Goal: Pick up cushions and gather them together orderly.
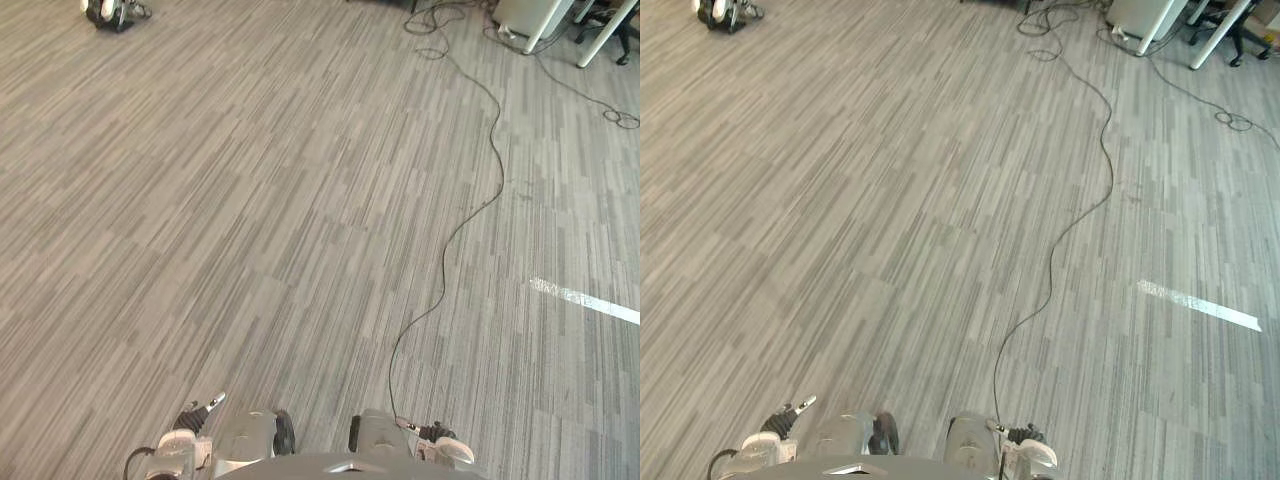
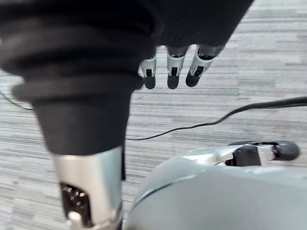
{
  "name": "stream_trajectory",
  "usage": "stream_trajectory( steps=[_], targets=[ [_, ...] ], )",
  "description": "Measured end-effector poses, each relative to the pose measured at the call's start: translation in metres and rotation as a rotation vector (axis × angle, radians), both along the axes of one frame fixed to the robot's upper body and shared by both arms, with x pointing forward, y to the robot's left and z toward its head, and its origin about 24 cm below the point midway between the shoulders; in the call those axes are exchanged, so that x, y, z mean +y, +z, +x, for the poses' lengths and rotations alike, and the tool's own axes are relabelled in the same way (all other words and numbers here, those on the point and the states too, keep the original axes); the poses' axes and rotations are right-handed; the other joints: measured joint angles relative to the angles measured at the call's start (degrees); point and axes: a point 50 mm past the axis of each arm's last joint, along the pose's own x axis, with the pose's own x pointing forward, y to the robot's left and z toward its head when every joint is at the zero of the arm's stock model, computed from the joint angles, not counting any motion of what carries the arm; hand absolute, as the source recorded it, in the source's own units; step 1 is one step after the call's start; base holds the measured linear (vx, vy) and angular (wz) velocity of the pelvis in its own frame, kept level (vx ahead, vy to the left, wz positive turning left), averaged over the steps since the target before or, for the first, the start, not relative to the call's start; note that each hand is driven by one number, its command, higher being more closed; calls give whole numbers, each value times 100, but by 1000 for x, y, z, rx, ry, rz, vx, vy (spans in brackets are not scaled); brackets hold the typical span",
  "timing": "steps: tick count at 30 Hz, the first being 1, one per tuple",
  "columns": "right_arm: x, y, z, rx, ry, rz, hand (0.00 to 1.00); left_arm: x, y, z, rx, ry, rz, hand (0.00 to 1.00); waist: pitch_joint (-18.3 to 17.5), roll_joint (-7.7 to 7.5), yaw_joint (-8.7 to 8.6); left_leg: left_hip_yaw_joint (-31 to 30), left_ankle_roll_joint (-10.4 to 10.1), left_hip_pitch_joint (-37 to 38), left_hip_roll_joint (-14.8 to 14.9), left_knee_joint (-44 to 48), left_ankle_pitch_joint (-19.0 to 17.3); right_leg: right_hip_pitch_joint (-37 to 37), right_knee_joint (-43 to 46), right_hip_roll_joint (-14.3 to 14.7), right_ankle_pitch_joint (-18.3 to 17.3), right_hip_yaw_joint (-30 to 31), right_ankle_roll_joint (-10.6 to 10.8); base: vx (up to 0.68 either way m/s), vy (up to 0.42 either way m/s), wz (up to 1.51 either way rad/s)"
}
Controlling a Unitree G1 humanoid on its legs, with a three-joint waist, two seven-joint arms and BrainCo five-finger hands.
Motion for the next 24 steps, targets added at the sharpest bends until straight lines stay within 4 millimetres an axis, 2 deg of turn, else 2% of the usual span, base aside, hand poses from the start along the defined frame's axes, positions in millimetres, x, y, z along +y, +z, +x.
stream_trajectory(
  steps=[2,3,4,6,7,8,9,10,11,12,13,14,15,16,17,18,21,22,23,24],
  targets=[
    [-1,3,7,-30,6,-6,0,-1,0,1,-3,2,-4,0,117,103,-121,-12,-68,729,99,-546,-25,-499,-542,59,-403,-570,-334,373,-101,-3],
    [-2,5,10,-45,9,-10,0,-2,0,2,-7,2,-5,0,135,136,-166,-19,-111,875,185,-616,-49,-657,-896,100,-430,-713,-369,468,-186,14],
    [-1,6,12,-53,12,-12,0,-3,0,3,-10,1,-6,0,147,154,-220,-67,-176,1076,304,-759,-78,-959,-1670,195,-397,-799,-380,411,-188,31],
    [0,5,12,-54,9,-7,0,-4,1,7,-18,-5,-7,0,156,153,-296,-232,-232,1270,443,-918,-88,-1218,-2911,287,56,-702,-256,399,-215,56],
    [2,3,8,-40,8,-2,0,-5,2,12,-28,-15,-9,0,166,81,-346,-459,-306,1458,456,-1086,-46,-1160,-4146,346,645,-387,-137,641,-383,97],
    [4,-1,-4,0,3,9,0,-5,3,15,-40,-16,-8,0,192,-32,-383,-827,-423,1765,466,-1168,-82,-941,-4663,336,1936,-119,-123,643,-398,93],
    [5,-1,-4,3,0,14,0,-9,3,17,-44,-21,-17,0,231,66,-362,-980,-480,1757,554,-1131,-29,-970,-4436,376,1897,-135,-389,628,-404,61],
    [0,0,-1,-6,1,3,0,-17,2,19,-49,-20,-38,0,261,156,-355,-1234,-506,1733,570,-1099,145,-1081,-4037,408,1460,-82,-329,451,-310,24],
    [0,0,-3,-6,-5,11,0,-19,2,19,-52,-12,-46,0,255,186,-378,-1399,-638,1729,631,-914,298,-1129,-3661,429,1140,-57,-393,448,-305,20],
    [1,-1,-4,-5,-11,14,0,-21,2,19,-52,-10,-49,0,255,214,-407,-1494,-723,1718,707,-733,351,-1083,-3516,424,997,-139,-441,373,-233,39],
    [-1,0,-7,-6,-29,10,0,-23,1,18,-48,-8,-58,0,242,330,-454,-1715,-847,1508,918,53,424,-829,-3384,471,697,-386,-478,450,-258,50],
    [0,-2,-13,4,-44,17,0,-28,2,21,-66,18,-76,0,242,407,-442,-1768,-1193,972,1148,1383,874,-494,-3405,569,481,-563,-545,444,-241,46],
    [-1,-2,-15,9,-46,12,0,-31,2,22,-74,30,-86,0,239,450,-428,-1767,-1234,707,1253,1967,1251,-326,-3455,626,405,-637,-600,622,-246,27],
    [-3,-2,-17,14,-43,3,0,-34,3,24,-85,30,-93,0,207,527,-385,-1654,-1313,210,1523,3023,1686,-16,-3621,757,250,-674,-713,362,-105,9],
    [-4,-2,-18,17,-40,-3,0,-34,4,25,-92,28,-94,0,196,556,-378,-1526,-1256,-4,1639,3414,1625,124,-3708,814,214,-679,-742,540,-95,2],
    [-4,-1,-17,14,-41,-9,0,-33,6,28,-112,31,-89,0,199,566,-325,-1116,-1091,-485,1819,4102,1263,568,-4009,884,139,-680,-747,350,-36,1],
    [-4,-2,-23,28,-36,-10,0,-32,9,34,-145,31,-86,0,244,480,-237,-585,-934,-1201,1739,3981,718,1418,-4703,844,112,-669,-707,436,9,8],
    [-6,-2,-23,31,-37,-15,0,-32,11,36,-160,30,-82,0,244,477,-197,-373,-884,-1435,1663,3527,550,1656,-4890,778,115,-655,-678,445,123,-15],
    [-7,-2,-23,30,-40,-20,0,-32,13,39,-175,32,-84,0,247,459,-139,-185,-885,-1644,1493,2655,507,1879,-5013,633,128,-646,-480,552,198,-21],
    [-8,-2,-24,34,-47,-20,0,-33,14,42,-184,32,-88,0,240,445,-96,-103,-878,-1797,1257,1497,618,2099,-5087,466,47,-621,-246,484,210,-18]
  ],
)
